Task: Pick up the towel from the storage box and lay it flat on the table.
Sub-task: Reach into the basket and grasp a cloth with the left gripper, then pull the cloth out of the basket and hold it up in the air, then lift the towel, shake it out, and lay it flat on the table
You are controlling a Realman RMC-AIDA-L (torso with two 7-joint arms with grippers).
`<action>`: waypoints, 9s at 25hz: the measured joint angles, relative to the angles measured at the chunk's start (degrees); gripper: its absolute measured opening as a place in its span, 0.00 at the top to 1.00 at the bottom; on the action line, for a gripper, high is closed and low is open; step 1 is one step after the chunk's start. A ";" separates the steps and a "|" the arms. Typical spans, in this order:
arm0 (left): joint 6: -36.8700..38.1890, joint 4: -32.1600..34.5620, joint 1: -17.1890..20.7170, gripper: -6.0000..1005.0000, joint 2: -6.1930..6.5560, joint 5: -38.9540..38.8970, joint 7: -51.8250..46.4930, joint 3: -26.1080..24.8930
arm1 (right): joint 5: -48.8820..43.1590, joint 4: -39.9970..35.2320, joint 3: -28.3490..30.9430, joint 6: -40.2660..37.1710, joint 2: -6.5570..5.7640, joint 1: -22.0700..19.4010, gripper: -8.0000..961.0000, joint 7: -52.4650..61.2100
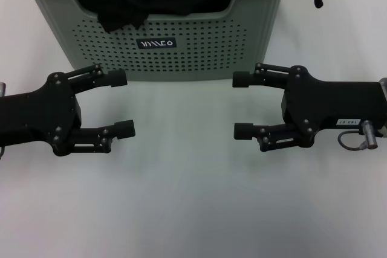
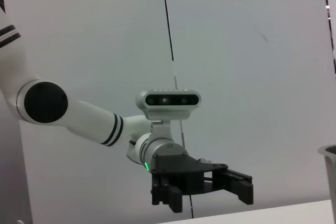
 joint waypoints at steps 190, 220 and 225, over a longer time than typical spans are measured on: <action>1.11 48.27 -14.72 0.95 -5.88 -3.16 -30.56 16.13 | -29.98 -34.26 32.90 -12.09 -1.69 6.26 0.99 32.23; -15.90 45.75 -3.80 0.94 -8.10 -5.61 -25.43 13.24 | -30.28 -73.04 50.05 4.26 5.63 -4.34 0.99 37.36; -15.72 44.92 -3.79 0.94 -7.57 -5.48 -25.33 13.17 | -29.04 -73.65 51.72 4.17 5.63 -5.13 0.99 37.36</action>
